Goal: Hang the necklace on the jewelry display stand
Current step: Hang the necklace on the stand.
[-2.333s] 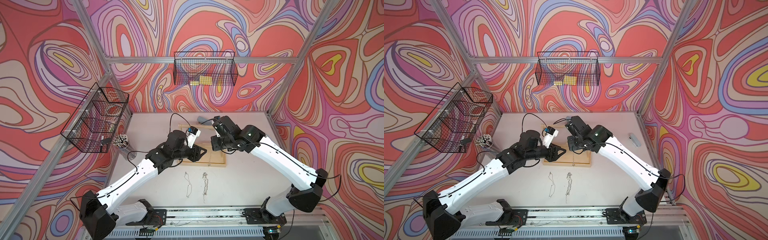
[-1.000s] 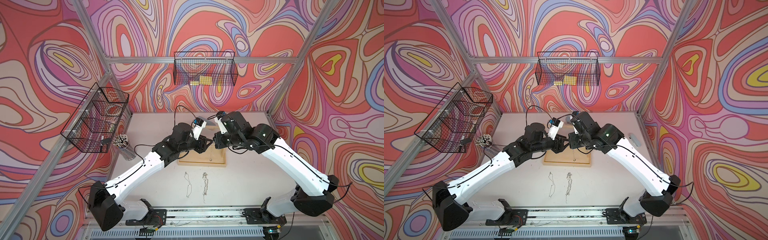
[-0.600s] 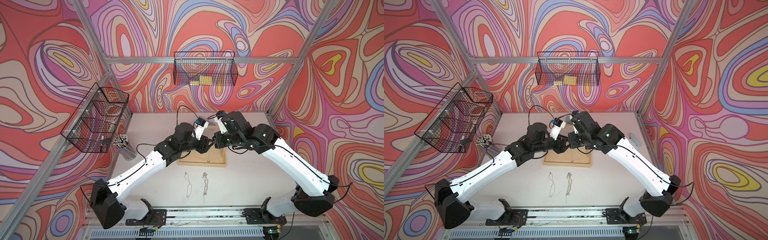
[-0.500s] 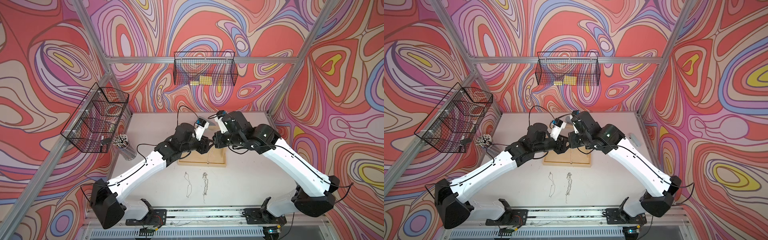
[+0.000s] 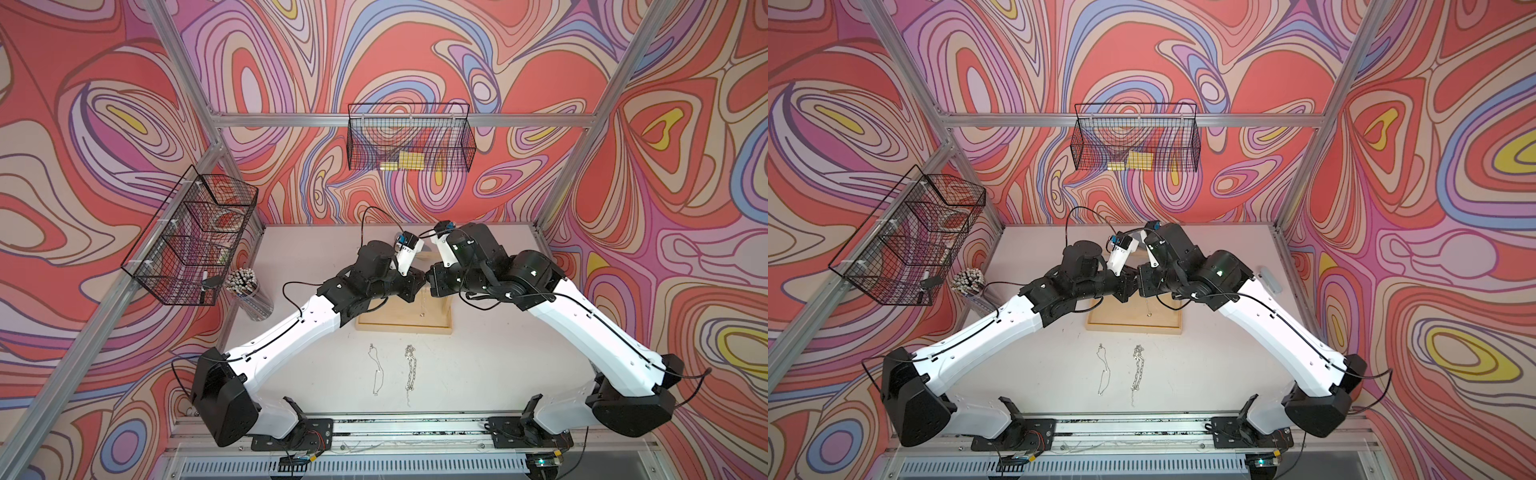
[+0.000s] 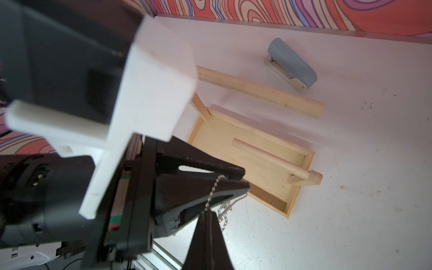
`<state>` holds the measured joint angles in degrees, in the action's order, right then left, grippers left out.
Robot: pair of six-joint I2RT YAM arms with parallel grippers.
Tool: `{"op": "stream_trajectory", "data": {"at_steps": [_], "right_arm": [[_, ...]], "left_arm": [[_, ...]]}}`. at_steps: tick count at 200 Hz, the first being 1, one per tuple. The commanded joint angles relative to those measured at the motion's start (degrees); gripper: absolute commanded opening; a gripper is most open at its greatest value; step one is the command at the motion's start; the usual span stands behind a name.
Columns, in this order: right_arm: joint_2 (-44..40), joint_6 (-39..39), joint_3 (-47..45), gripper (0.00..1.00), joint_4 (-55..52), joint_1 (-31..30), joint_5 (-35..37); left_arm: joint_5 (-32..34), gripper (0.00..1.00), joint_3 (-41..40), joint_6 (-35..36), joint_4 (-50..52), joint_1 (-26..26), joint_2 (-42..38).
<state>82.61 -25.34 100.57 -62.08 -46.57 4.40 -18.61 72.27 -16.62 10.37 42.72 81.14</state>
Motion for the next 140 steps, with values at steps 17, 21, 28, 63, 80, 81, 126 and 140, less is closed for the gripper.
{"op": "stream_trajectory", "data": {"at_steps": [17,21,28,63,80,81,126,140], "right_arm": [[-1.2,0.5,-0.3,0.00,2.6,0.0,0.6],[-1.2,0.5,-0.2,0.00,2.7,0.0,0.9],[-1.0,0.8,0.3,0.00,2.7,0.0,1.5],[-0.6,2.1,1.8,0.00,3.9,0.1,5.4],[-0.4,3.0,1.7,0.00,5.1,0.3,7.4],[-0.4,3.1,1.7,0.00,5.1,0.3,7.5],[-0.9,6.0,1.2,0.00,10.3,4.2,10.3],[-1.0,7.0,0.9,0.00,12.2,6.2,9.9]], "left_arm": [[-1.6,0.00,2.6,1.8,-1.0,0.3,0.4],[-1.7,0.00,2.8,2.0,-0.7,0.3,0.4],[-2.1,0.00,3.2,2.3,-0.2,0.3,0.4],[-2.1,0.00,4.3,3.3,0.7,0.3,-0.5],[-1.1,0.00,5.9,4.1,2.1,0.3,-0.6],[-1.1,0.00,6.0,4.1,2.3,0.3,-0.6],[0.4,0.00,13.5,6.0,9.0,0.3,1.3],[0.6,0.00,16.2,6.3,10.4,0.3,2.5]]}}
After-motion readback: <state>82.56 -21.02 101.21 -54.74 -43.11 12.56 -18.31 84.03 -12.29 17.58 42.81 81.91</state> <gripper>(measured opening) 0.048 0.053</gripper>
